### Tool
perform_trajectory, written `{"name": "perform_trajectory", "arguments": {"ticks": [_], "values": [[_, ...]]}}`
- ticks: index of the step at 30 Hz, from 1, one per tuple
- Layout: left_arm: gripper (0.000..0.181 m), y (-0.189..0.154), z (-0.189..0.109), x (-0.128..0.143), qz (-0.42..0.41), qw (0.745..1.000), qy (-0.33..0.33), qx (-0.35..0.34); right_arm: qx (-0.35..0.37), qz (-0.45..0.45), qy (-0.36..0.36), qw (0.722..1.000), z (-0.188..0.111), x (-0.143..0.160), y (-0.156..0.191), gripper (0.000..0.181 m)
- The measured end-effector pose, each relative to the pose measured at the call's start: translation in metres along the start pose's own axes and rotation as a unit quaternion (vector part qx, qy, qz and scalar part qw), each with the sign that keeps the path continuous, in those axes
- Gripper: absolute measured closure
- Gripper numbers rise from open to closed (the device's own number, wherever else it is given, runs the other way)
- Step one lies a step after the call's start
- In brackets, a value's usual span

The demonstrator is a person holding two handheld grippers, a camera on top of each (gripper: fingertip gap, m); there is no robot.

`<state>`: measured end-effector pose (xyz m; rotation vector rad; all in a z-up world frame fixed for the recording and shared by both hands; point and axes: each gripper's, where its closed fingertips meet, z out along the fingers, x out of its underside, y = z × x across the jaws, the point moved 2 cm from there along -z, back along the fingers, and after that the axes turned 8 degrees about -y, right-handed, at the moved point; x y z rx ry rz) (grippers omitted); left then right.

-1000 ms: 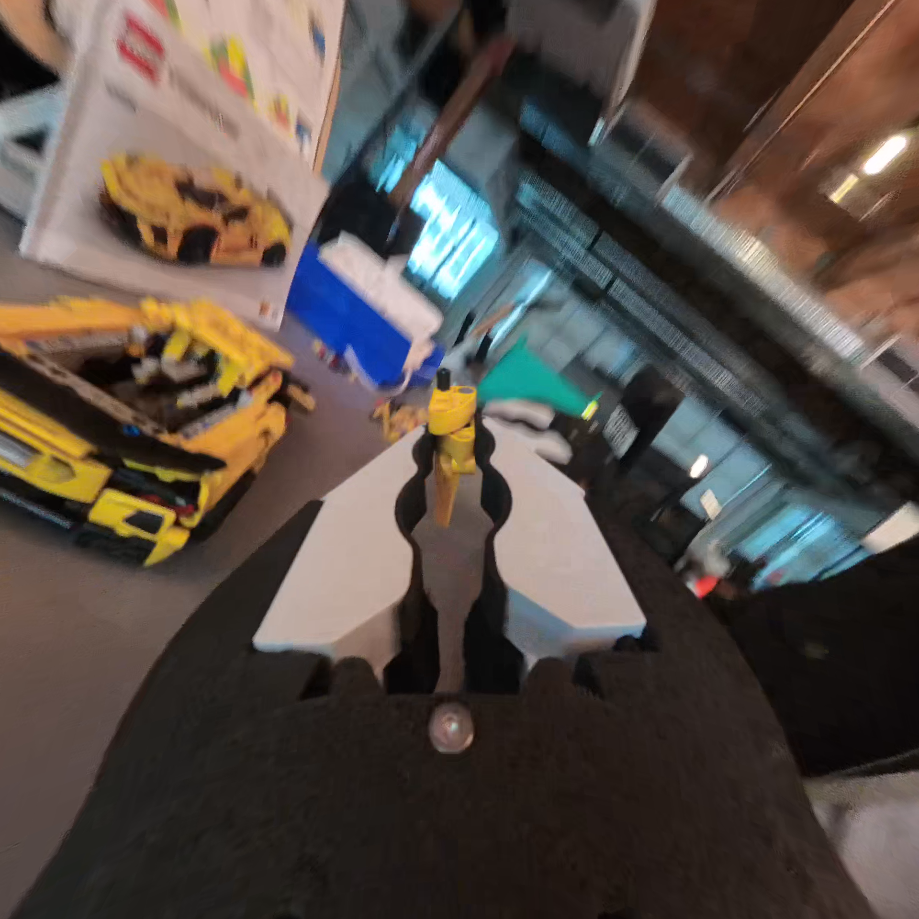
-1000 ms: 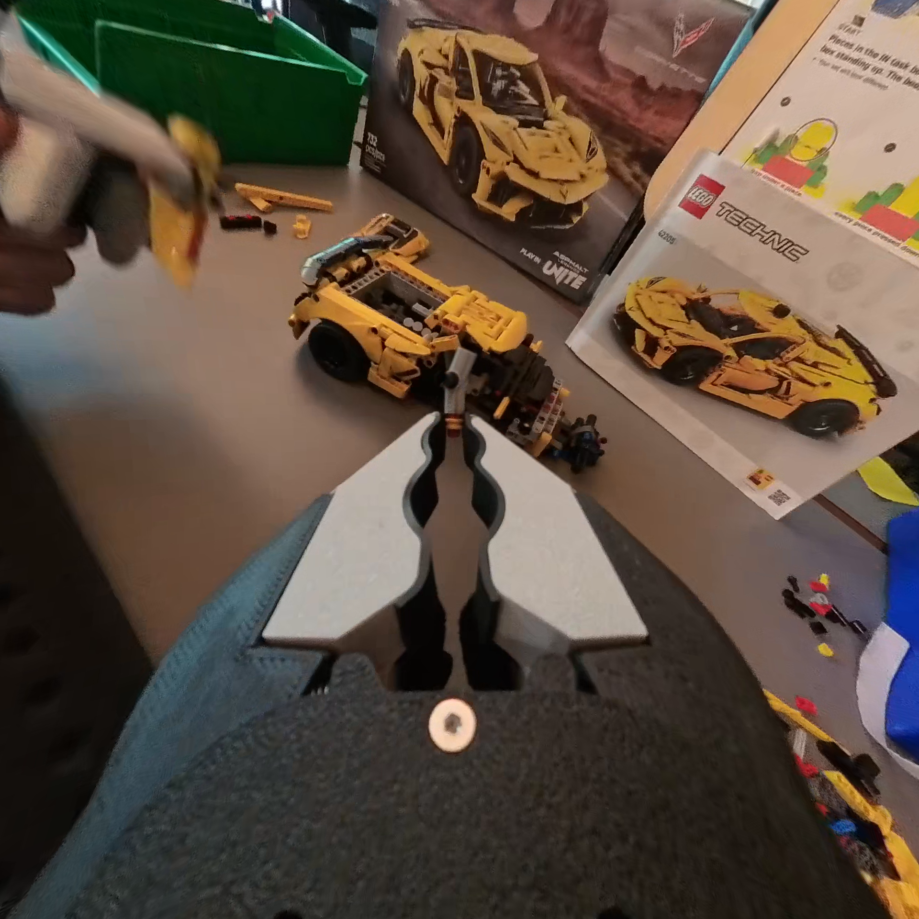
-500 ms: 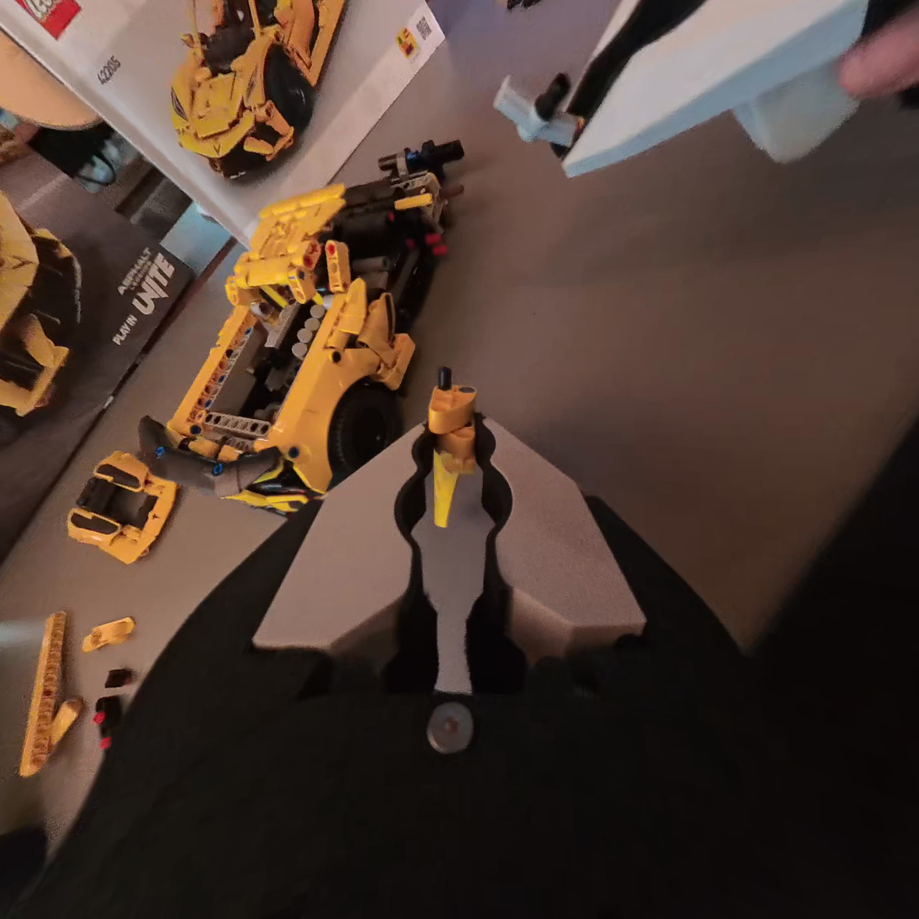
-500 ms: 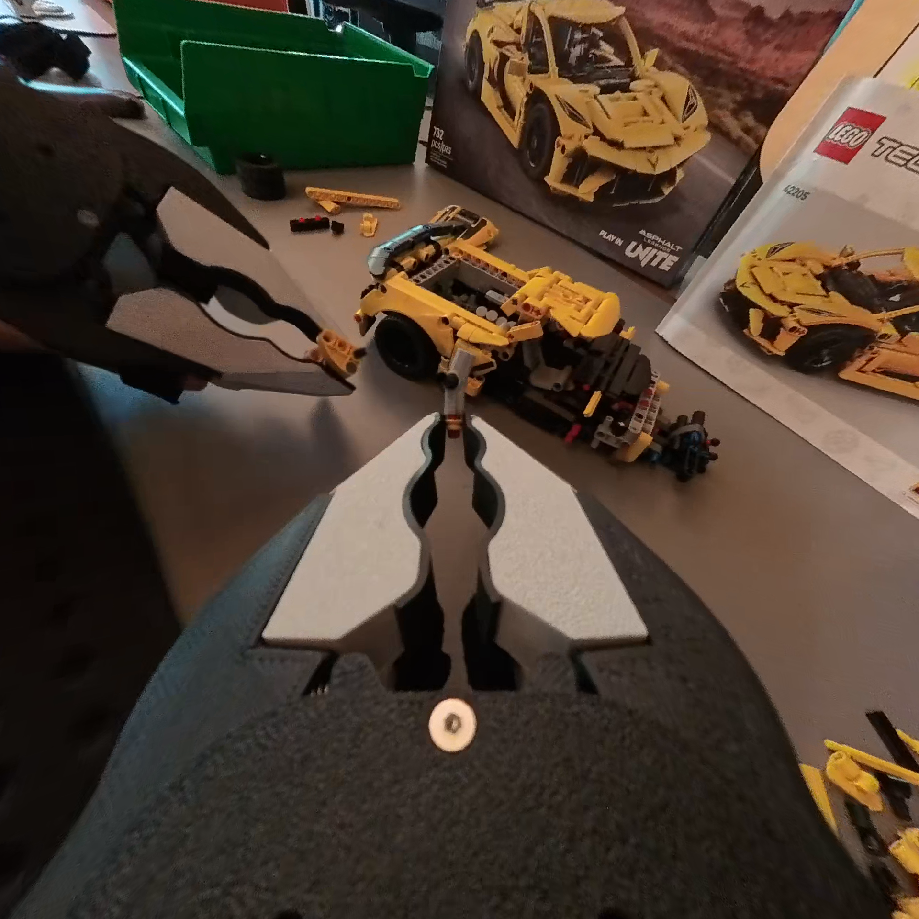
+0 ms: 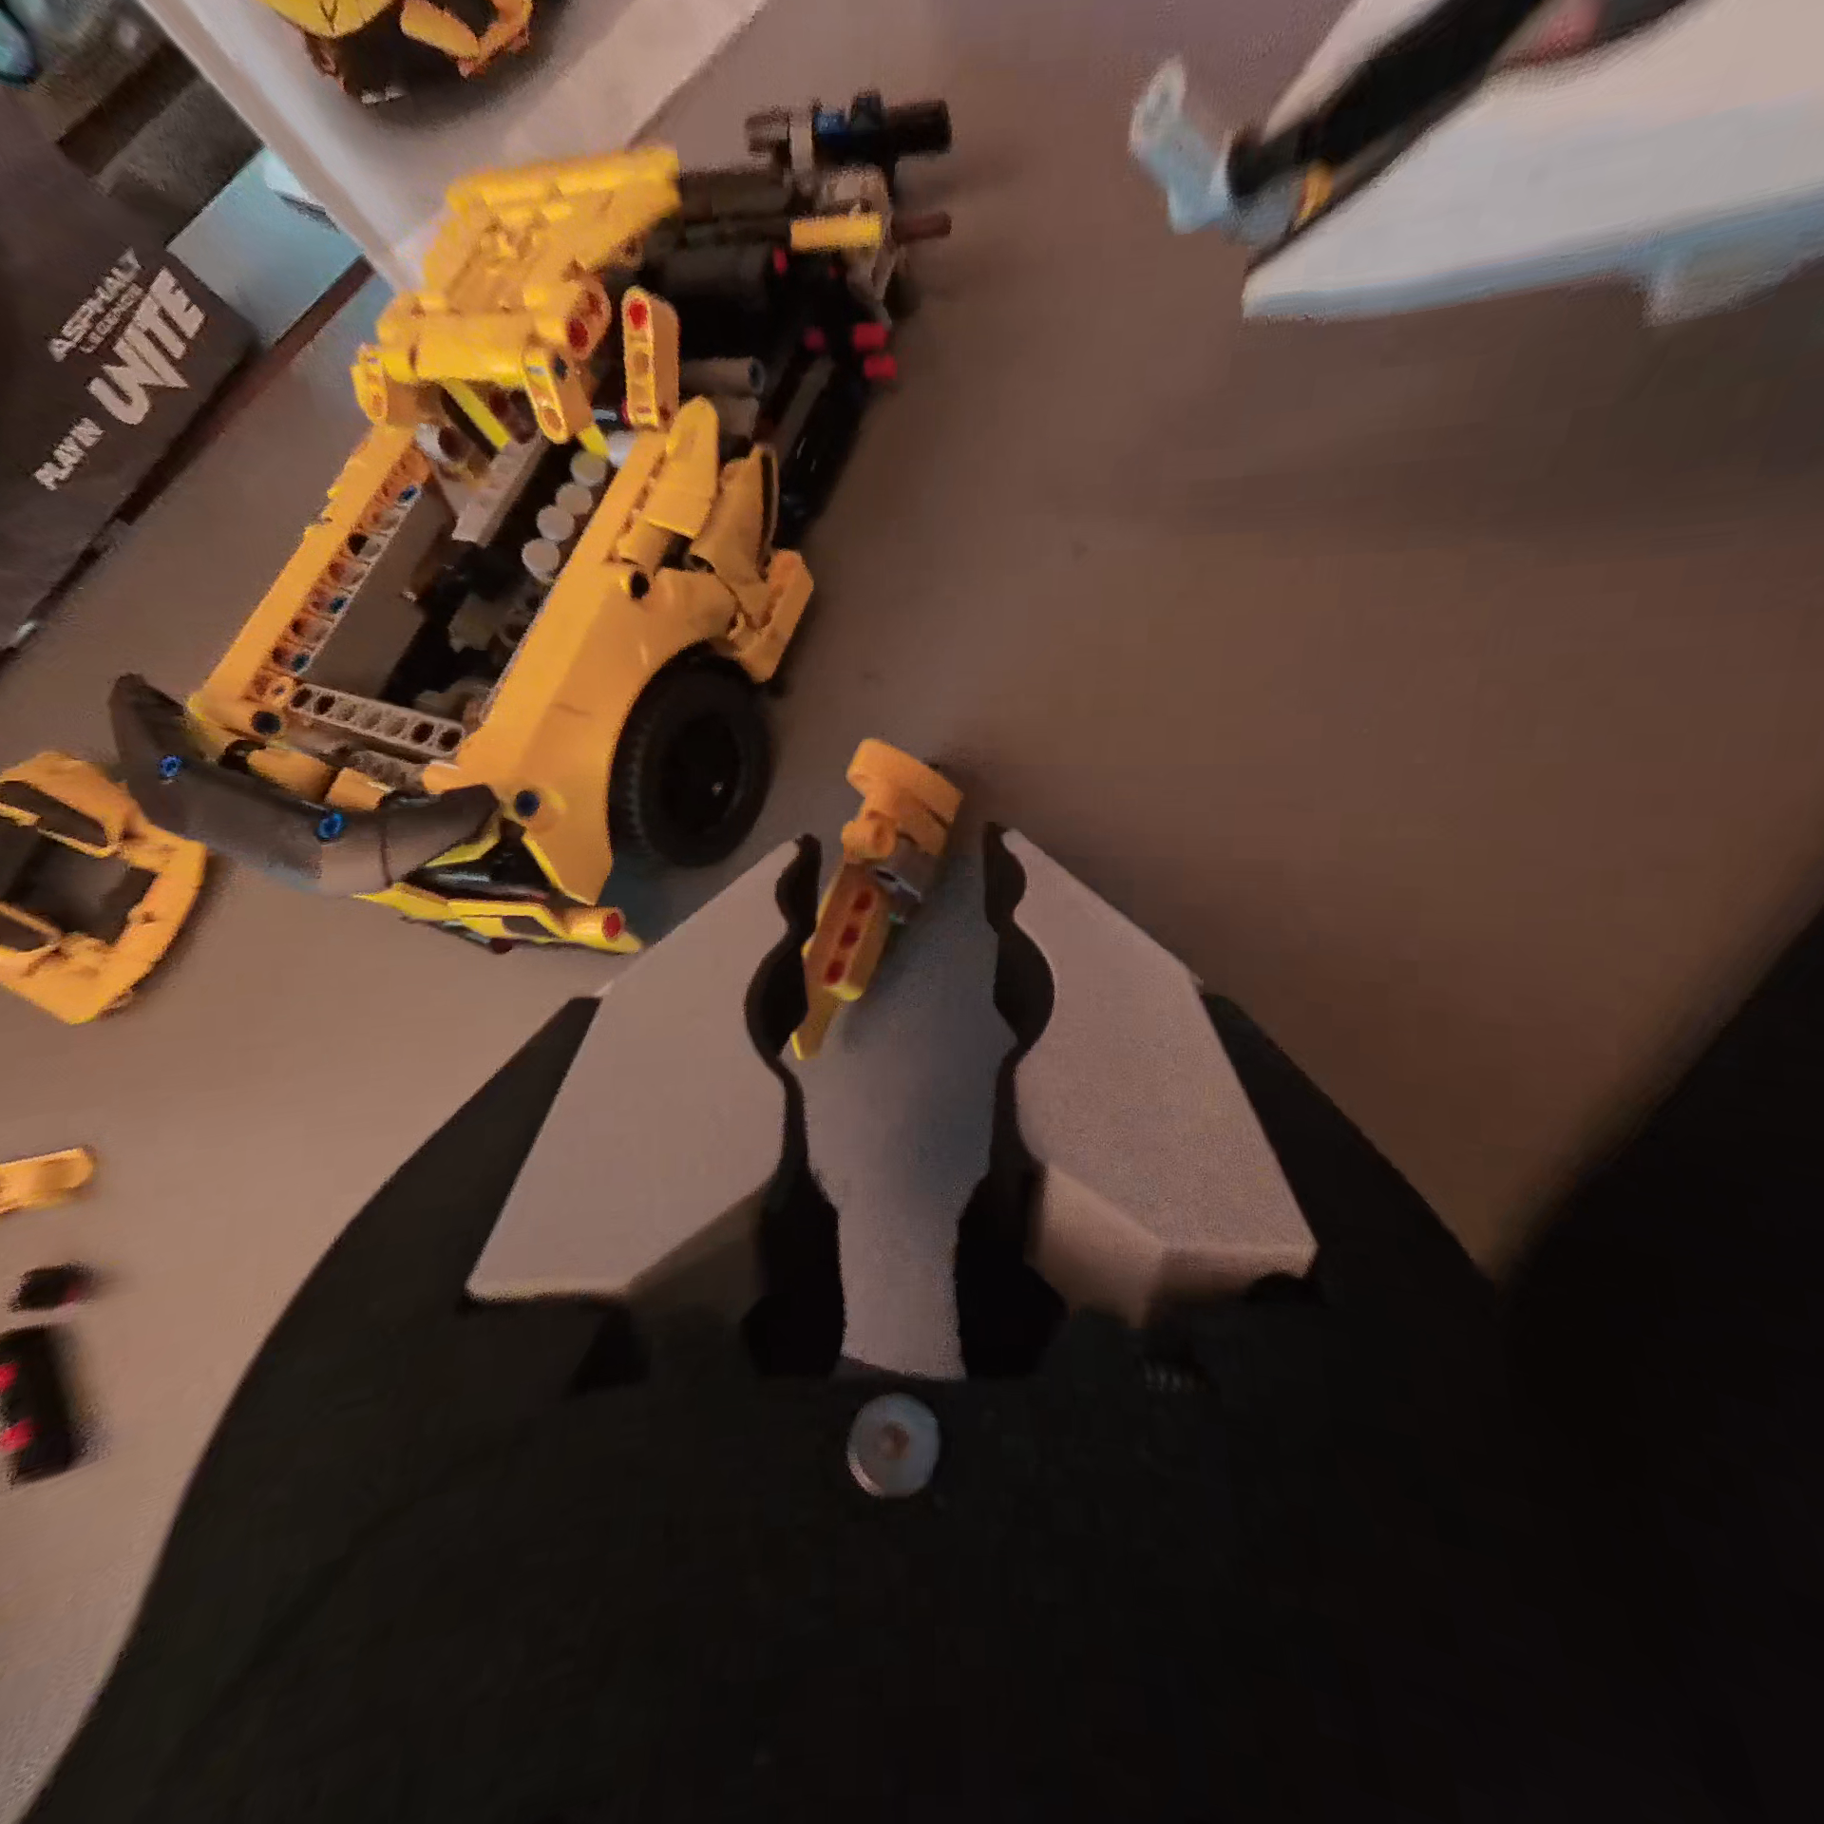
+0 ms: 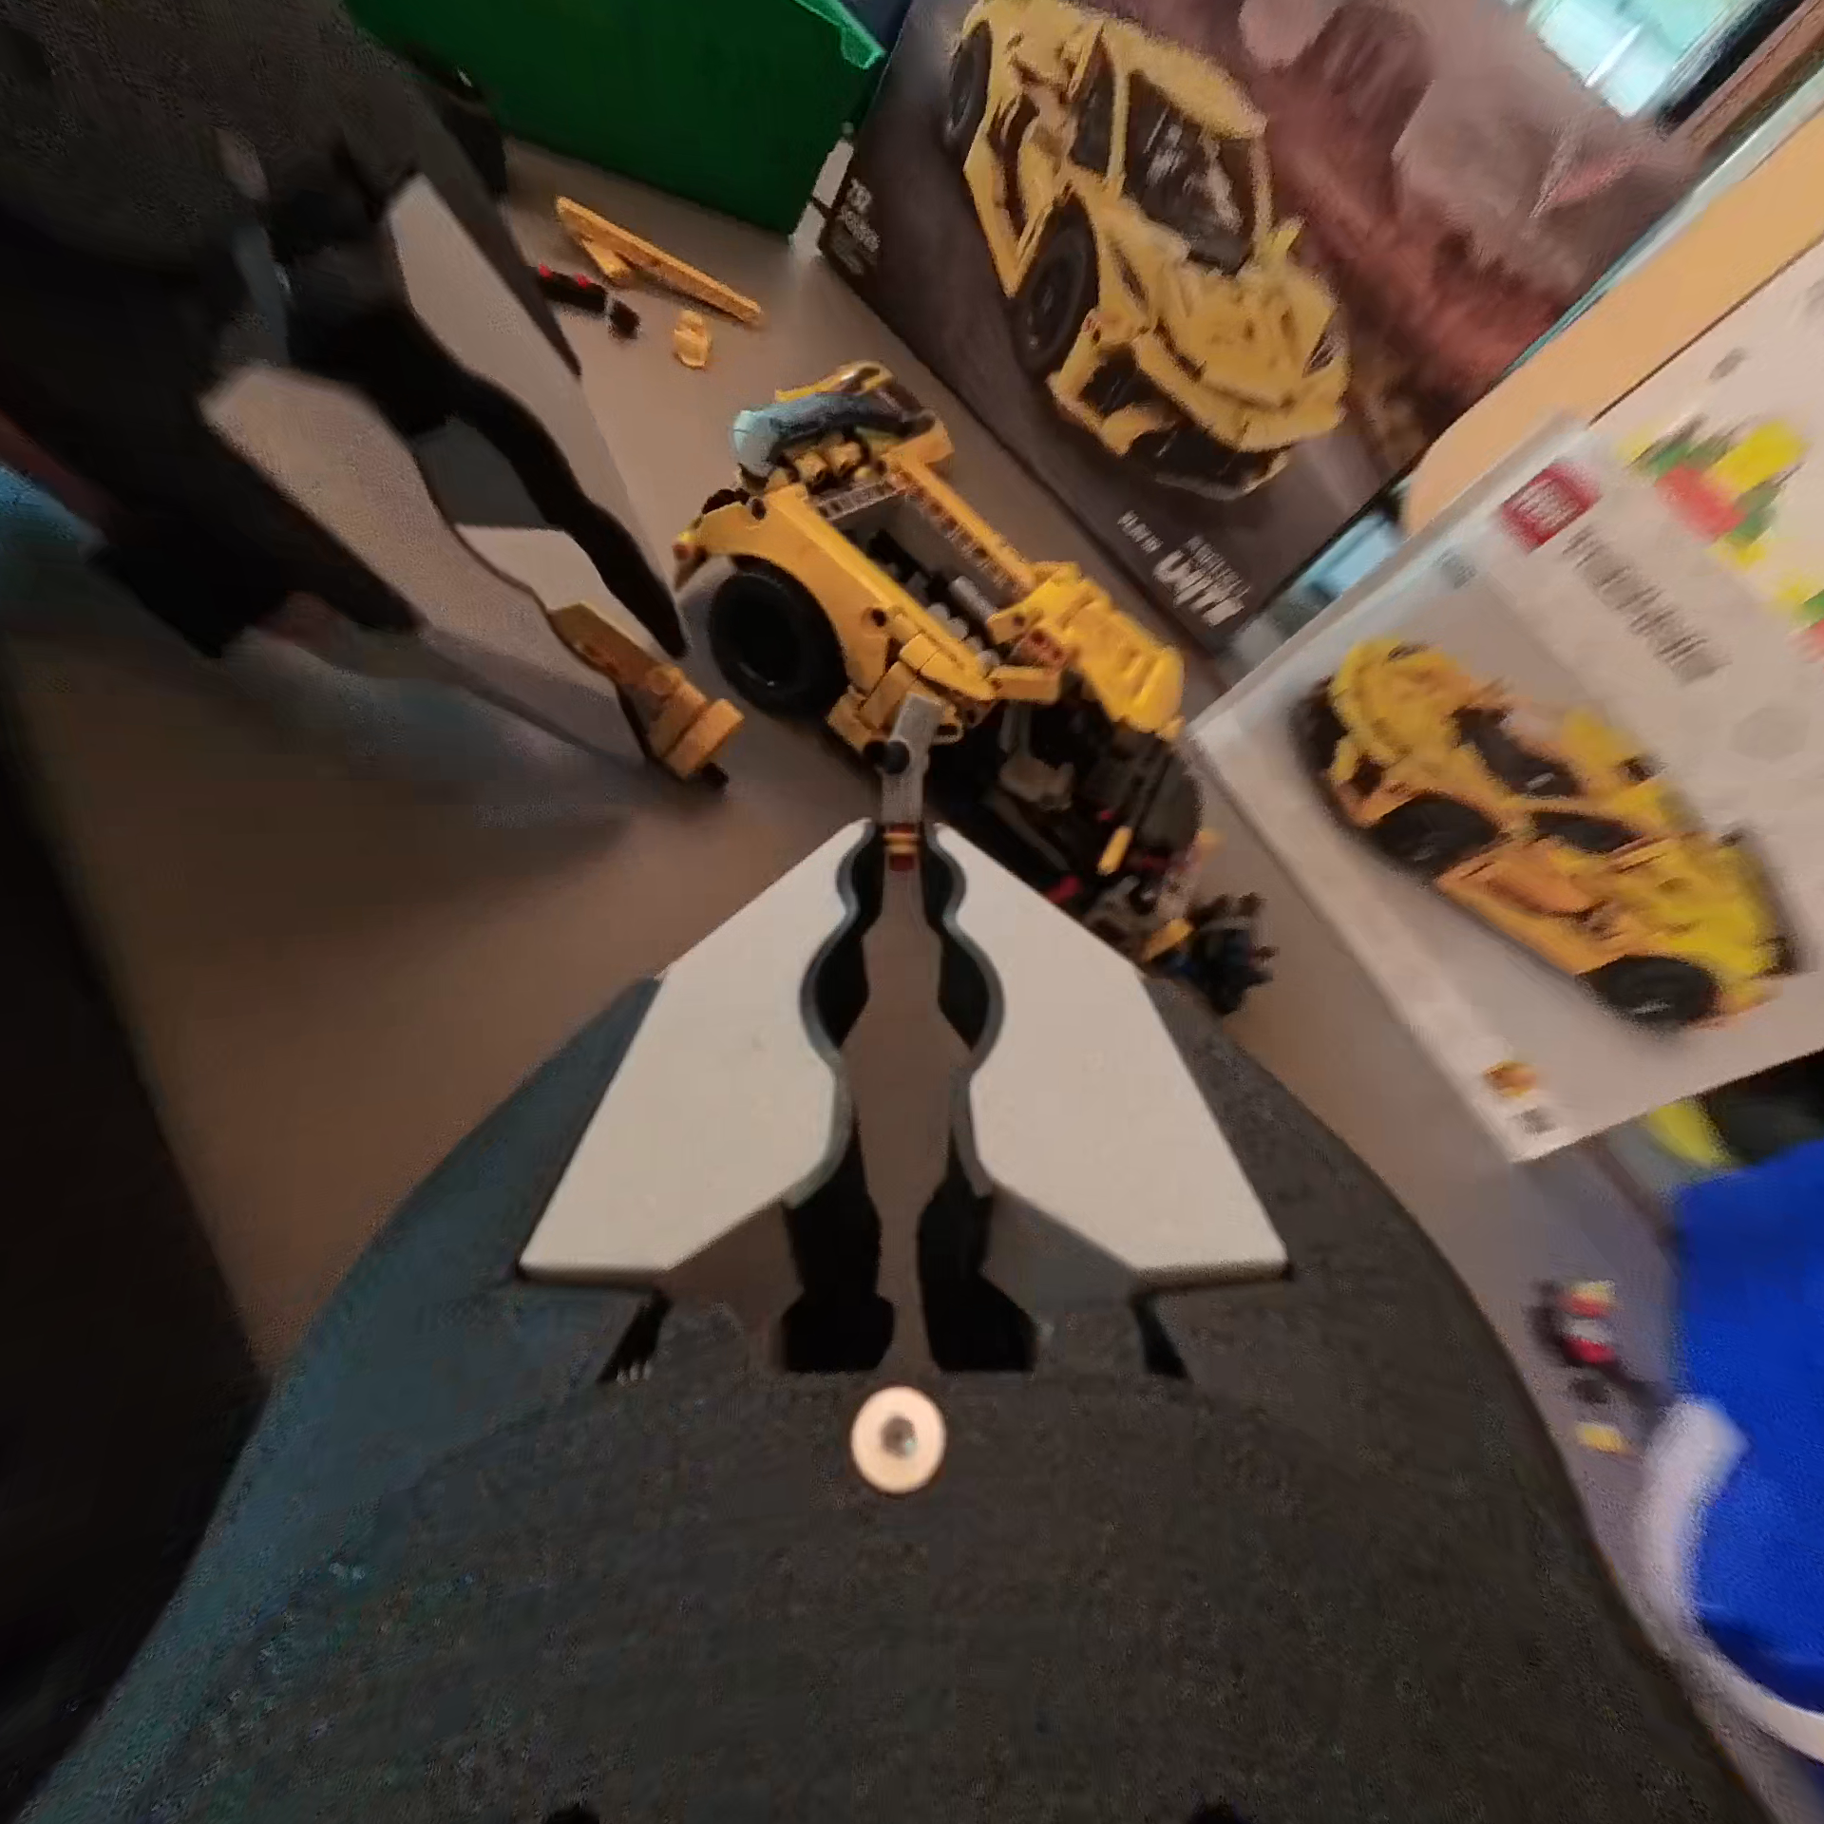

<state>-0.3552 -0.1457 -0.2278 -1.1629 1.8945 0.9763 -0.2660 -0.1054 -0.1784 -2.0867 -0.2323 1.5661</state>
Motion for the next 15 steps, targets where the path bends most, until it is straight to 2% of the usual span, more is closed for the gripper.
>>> {"name": "perform_trajectory", "arguments": {"ticks": [3,5,7,8,10,15], "values": [[0.147,0.0,-0.015,-0.025,-0.104,0.988,-0.097,0.065,0.073,-0.126,-0.013,0.989,-0.002,-0.016,-0.003,0.175],[0.147,0.001,-0.032,-0.047,-0.199,0.954,-0.182,0.132,0.132,-0.194,-0.027,0.972,-0.006,-0.029,-0.009,0.176],[0.147,0.003,-0.05,-0.065,-0.283,0.905,-0.247,0.201,0.174,-0.244,-0.048,0.953,-0.013,-0.042,-0.012,0.176],[0.148,0.003,-0.055,-0.07,-0.309,0.885,-0.264,0.228,0.187,-0.262,-0.058,0.945,-0.016,-0.047,-0.012,0.176],[0.148,-0.001,-0.061,-0.076,-0.332,0.861,-0.276,0.269,0.205,-0.293,-0.076,0.931,-0.021,-0.056,-0.01,0.176],[0.148,-0.017,-0.066,-0.084,-0.324,0.848,-0.28,0.312,0.201,-0.388,-0.089,0.895,-0.017,-0.065,0.007,0.175]]}}
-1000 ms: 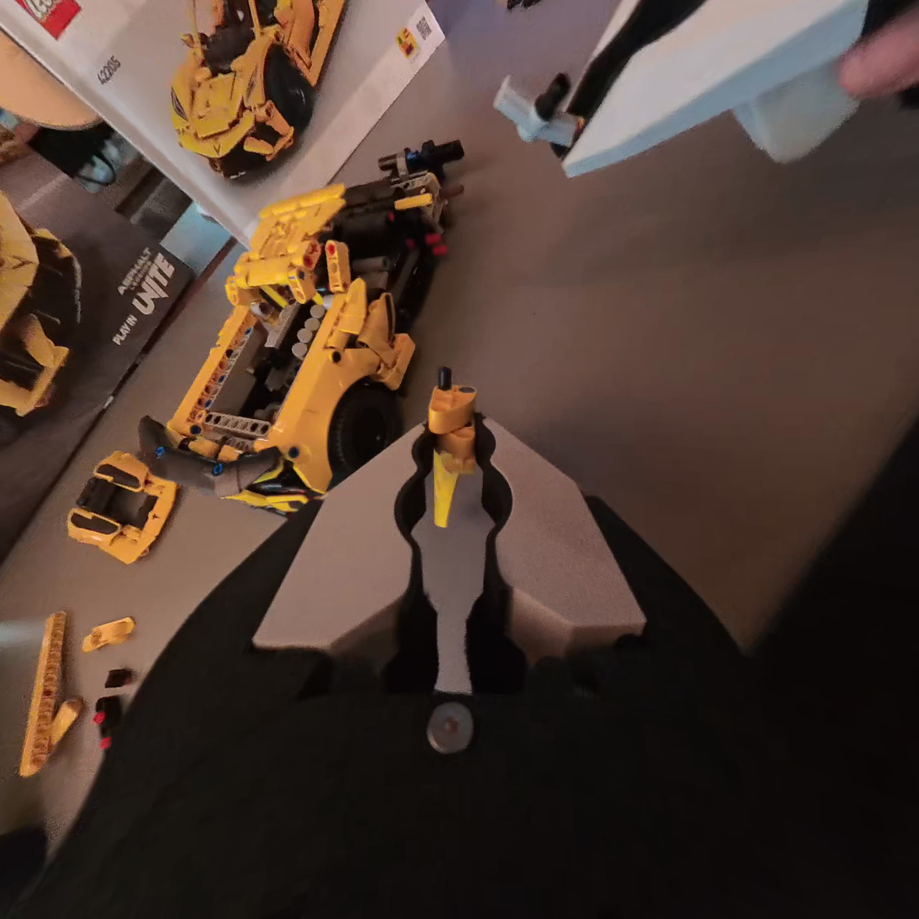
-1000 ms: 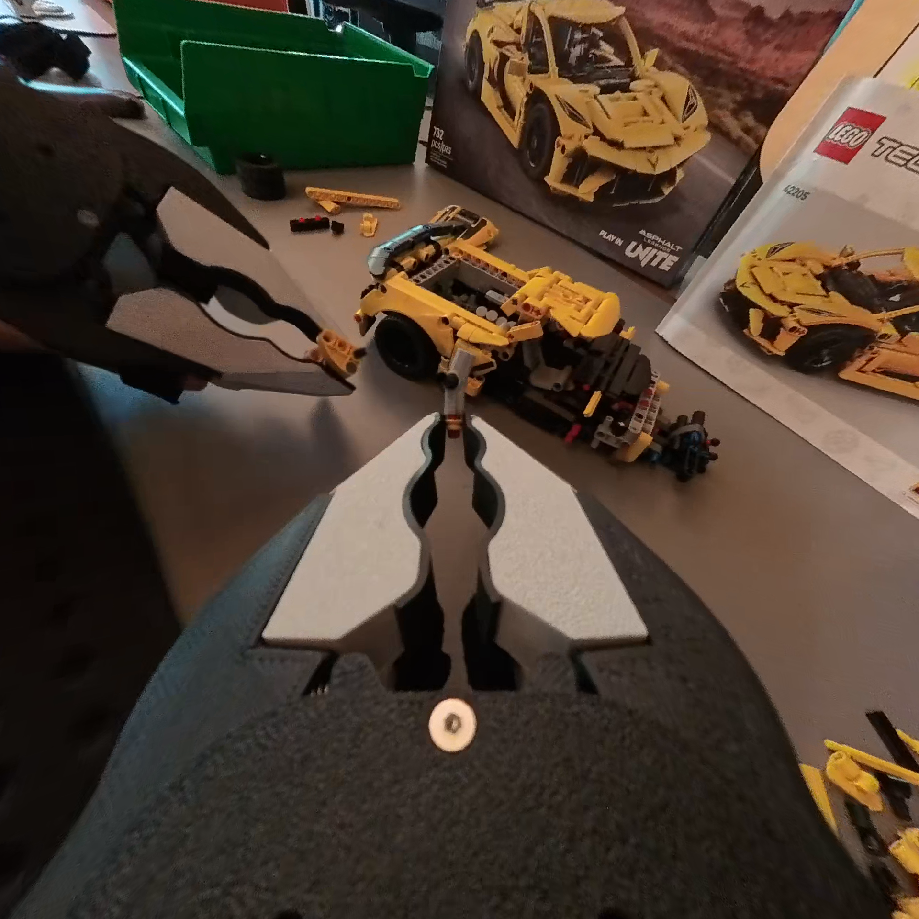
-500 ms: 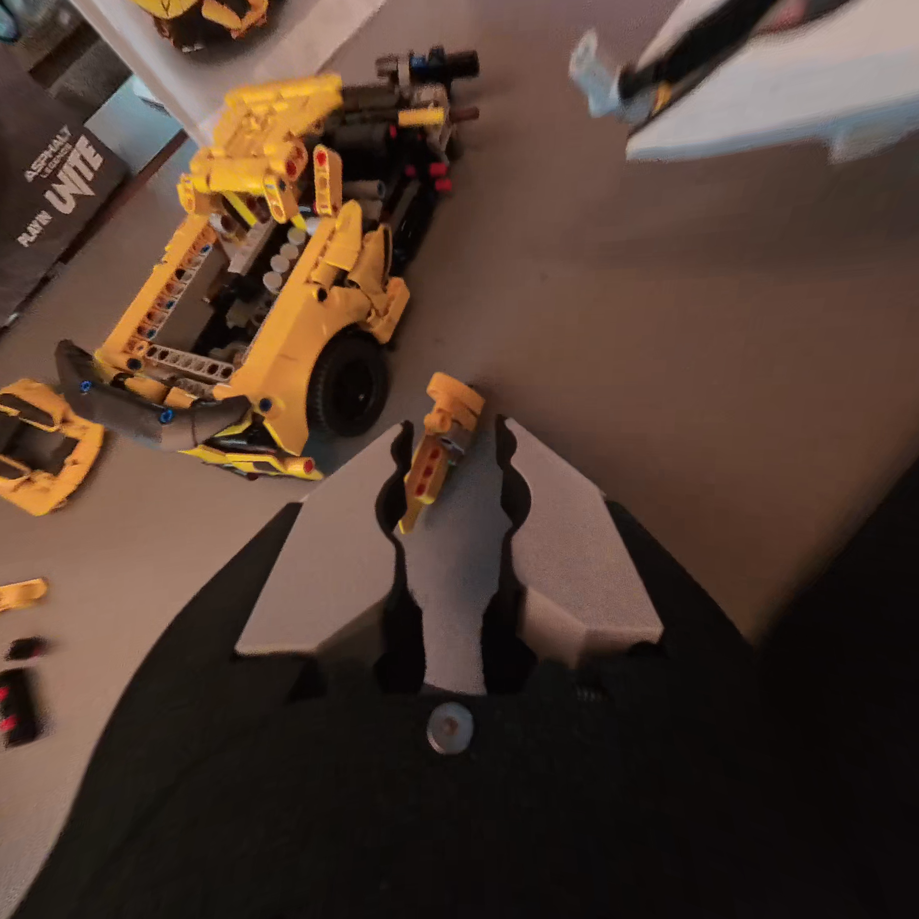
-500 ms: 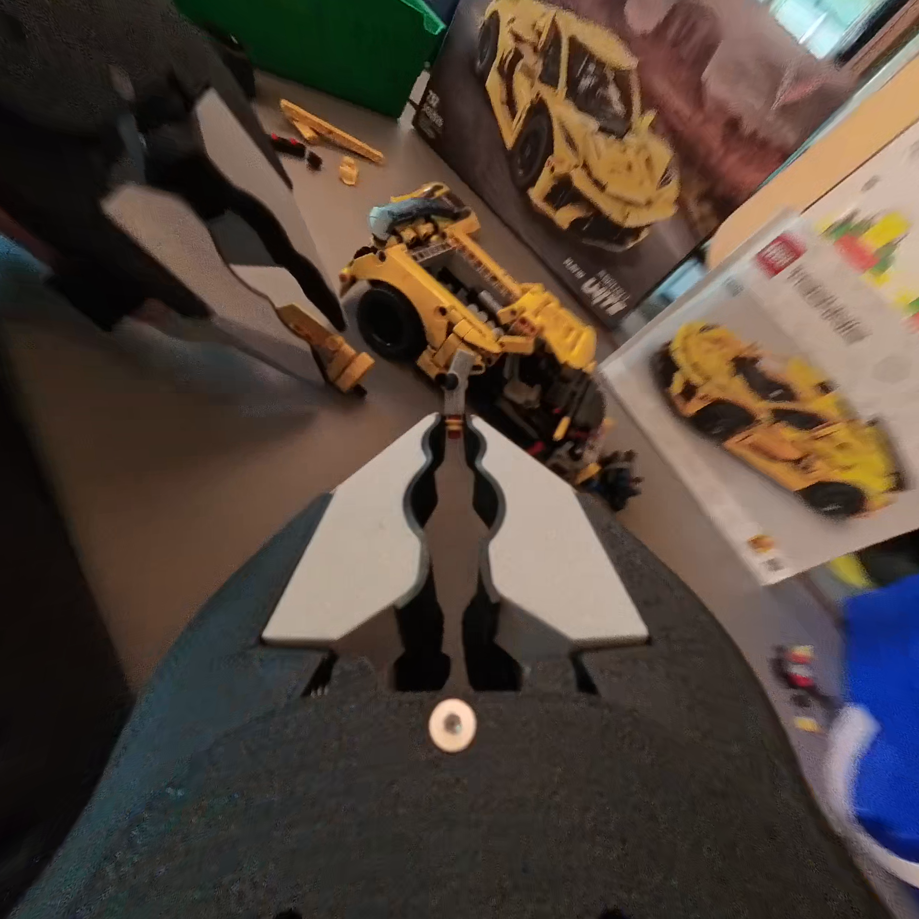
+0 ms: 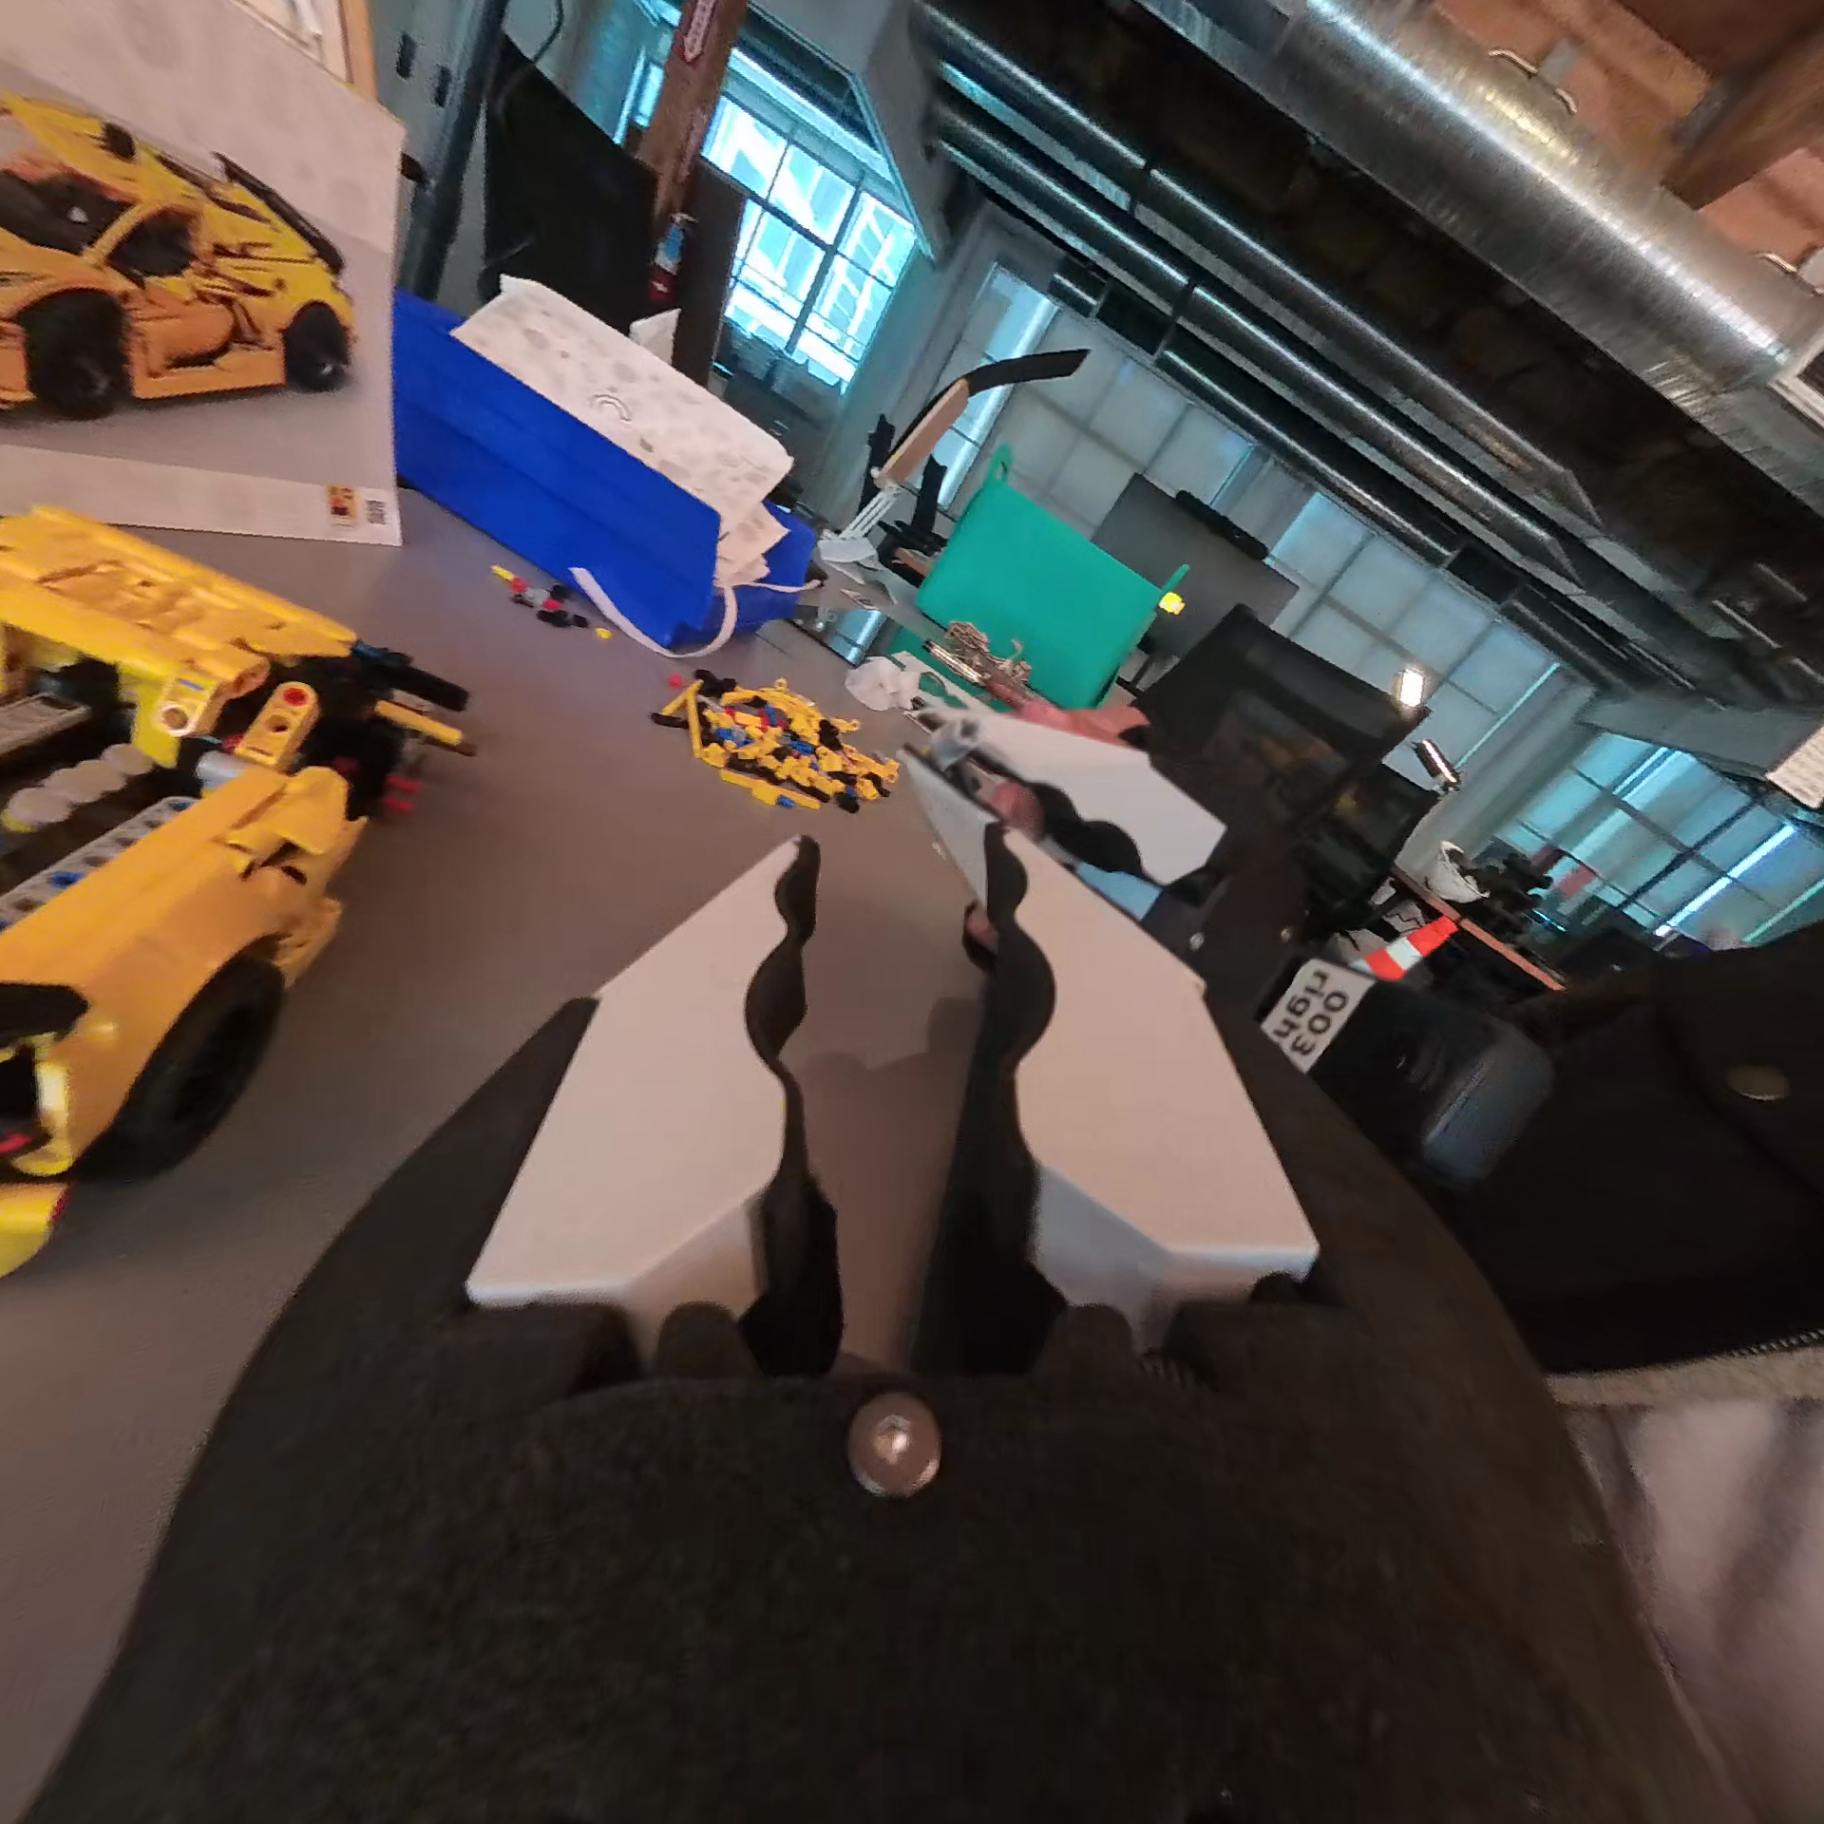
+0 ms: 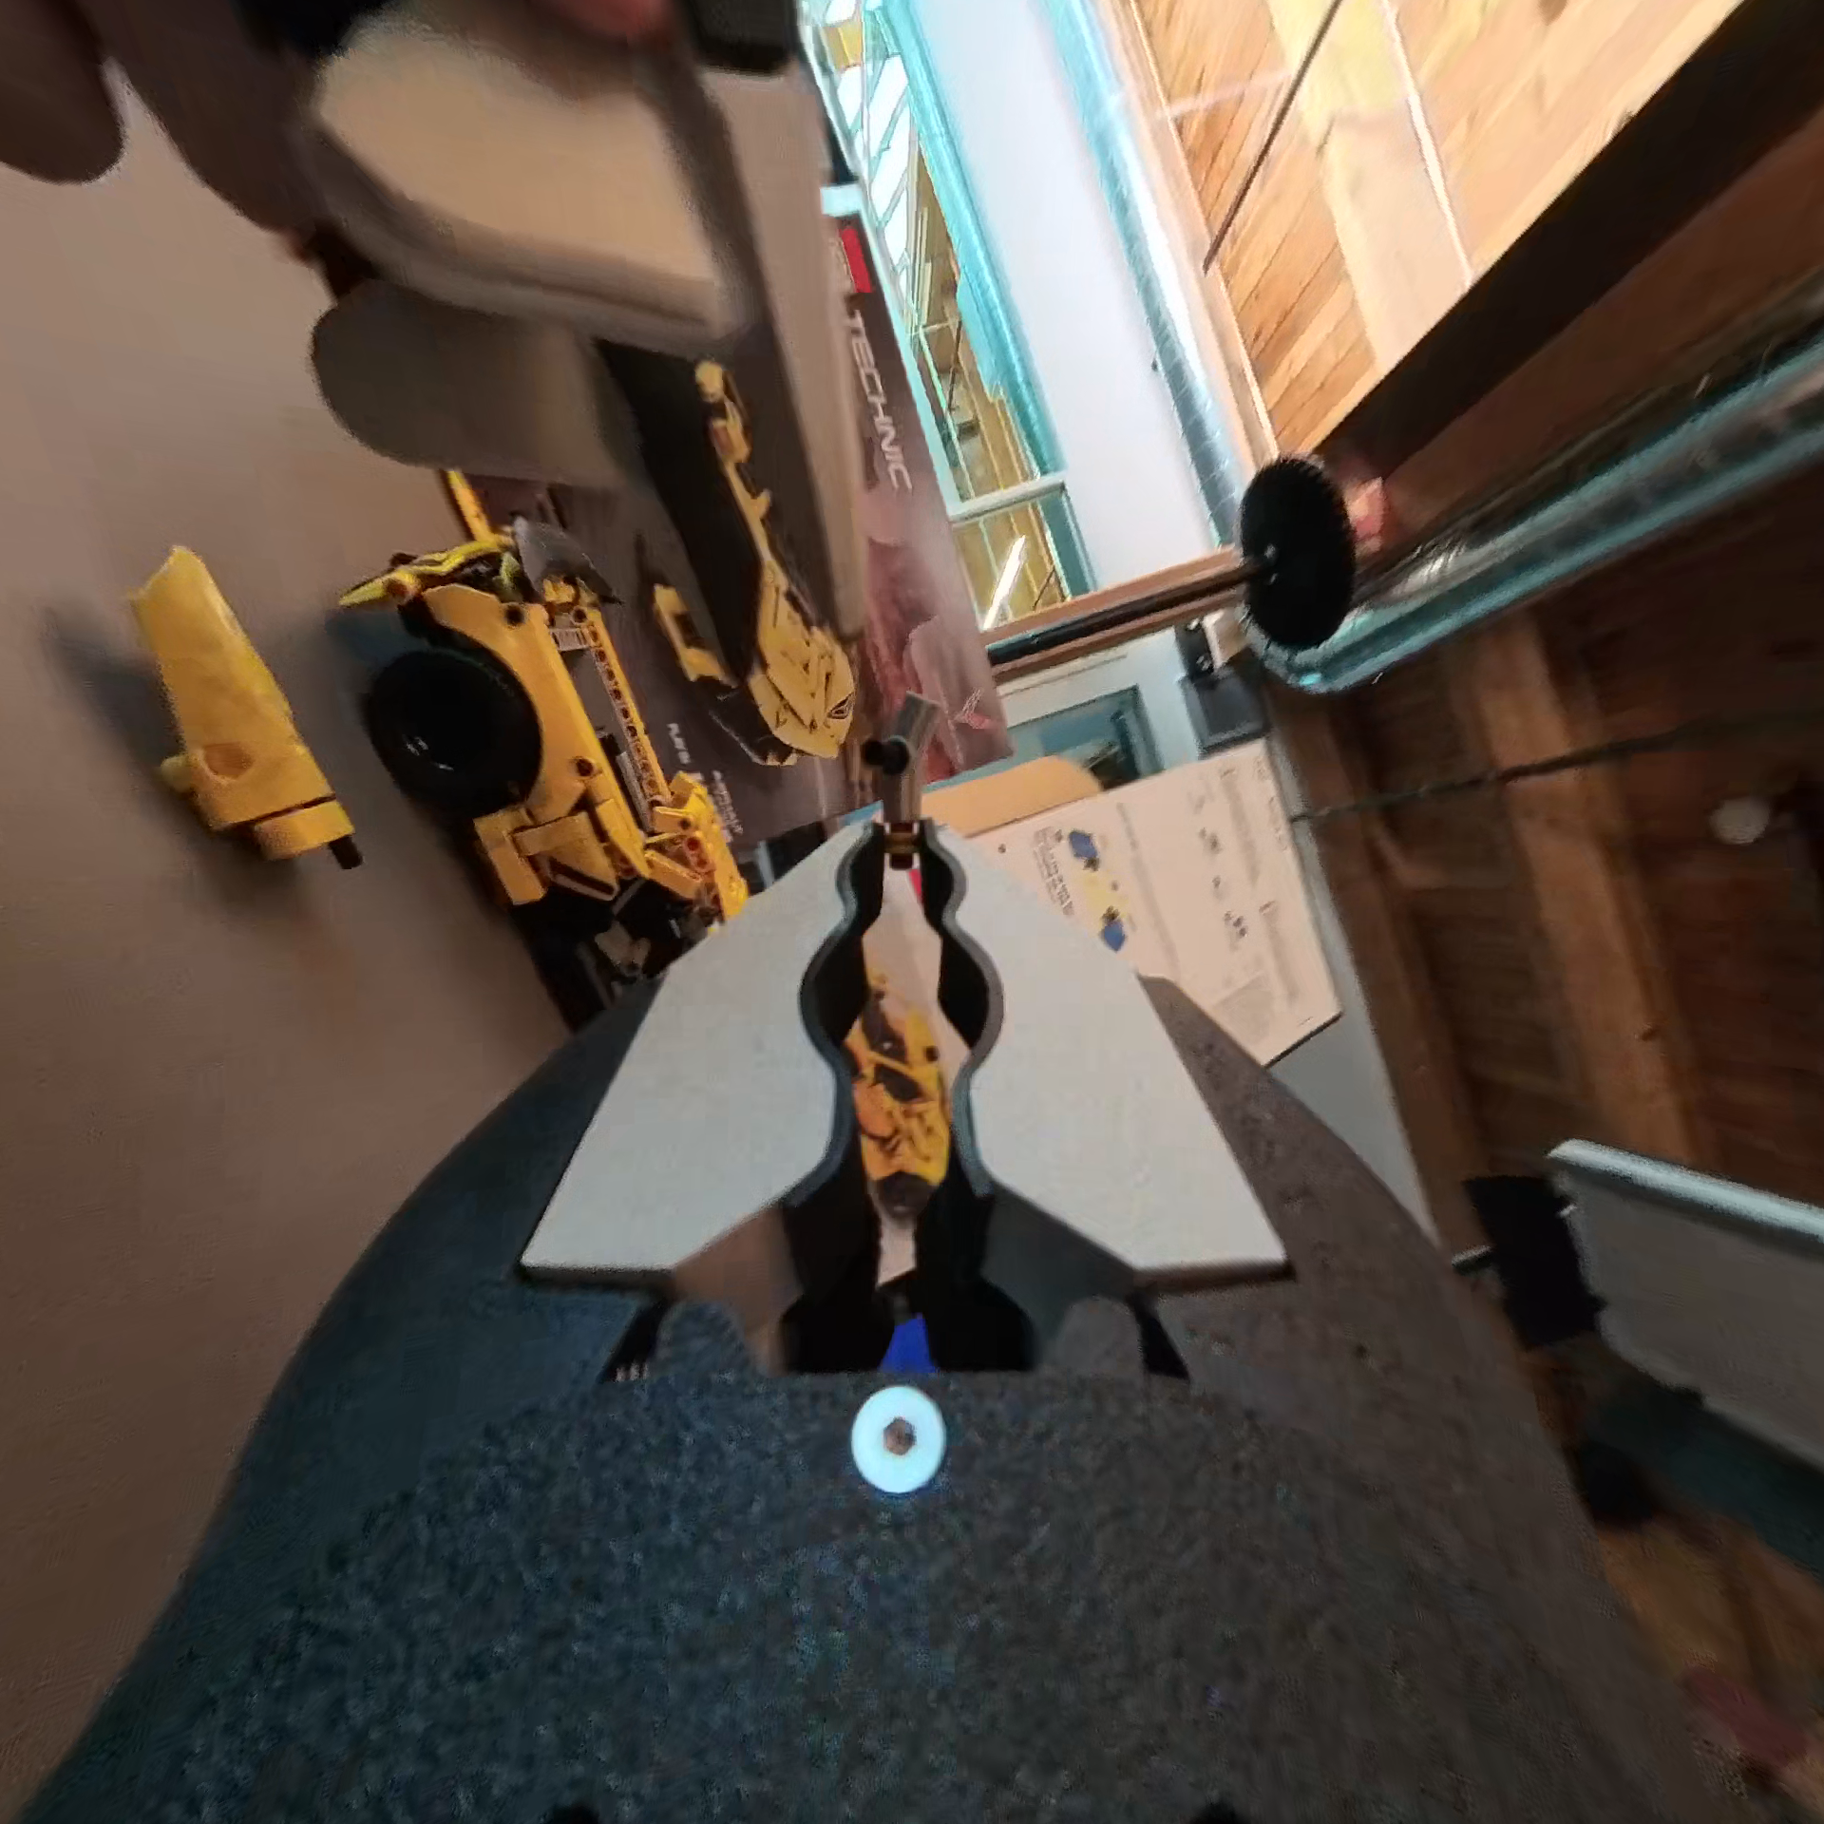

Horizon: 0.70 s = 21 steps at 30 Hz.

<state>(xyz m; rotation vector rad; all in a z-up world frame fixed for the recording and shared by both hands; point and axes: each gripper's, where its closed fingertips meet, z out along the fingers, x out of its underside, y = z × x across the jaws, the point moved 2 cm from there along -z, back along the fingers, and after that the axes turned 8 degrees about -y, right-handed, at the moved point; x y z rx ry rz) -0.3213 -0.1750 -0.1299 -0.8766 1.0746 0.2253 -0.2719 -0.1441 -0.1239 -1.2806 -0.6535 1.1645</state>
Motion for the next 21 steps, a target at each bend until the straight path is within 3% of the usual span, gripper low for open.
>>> {"name": "perform_trajectory", "arguments": {"ticks": [4,8,10,12,21], "values": [[0.147,-0.006,0.004,0.002,-0.01,1.0,0.002,0.016,0.0,-0.065,-0.031,0.997,0.0,-0.016,0.007,0.175],[0.15,-0.01,0.006,0.004,0.004,1.0,0.009,0.023,-0.006,-0.076,-0.048,0.996,0.001,-0.026,0.011,0.175],[0.162,-0.013,0.005,0.005,0.009,0.999,0.014,0.03,-0.01,-0.082,-0.045,0.996,0.001,-0.027,0.014,0.175],[0.17,-0.01,0.004,0.008,0.007,0.999,0.025,0.023,-0.022,-0.079,-0.041,0.996,0.002,-0.024,0.018,0.175],[0.173,0.003,0.003,0.017,0.037,0.997,0.065,-0.031,-0.082,-0.023,-0.027,0.996,0.002,-0.015,0.03,0.176]]}}
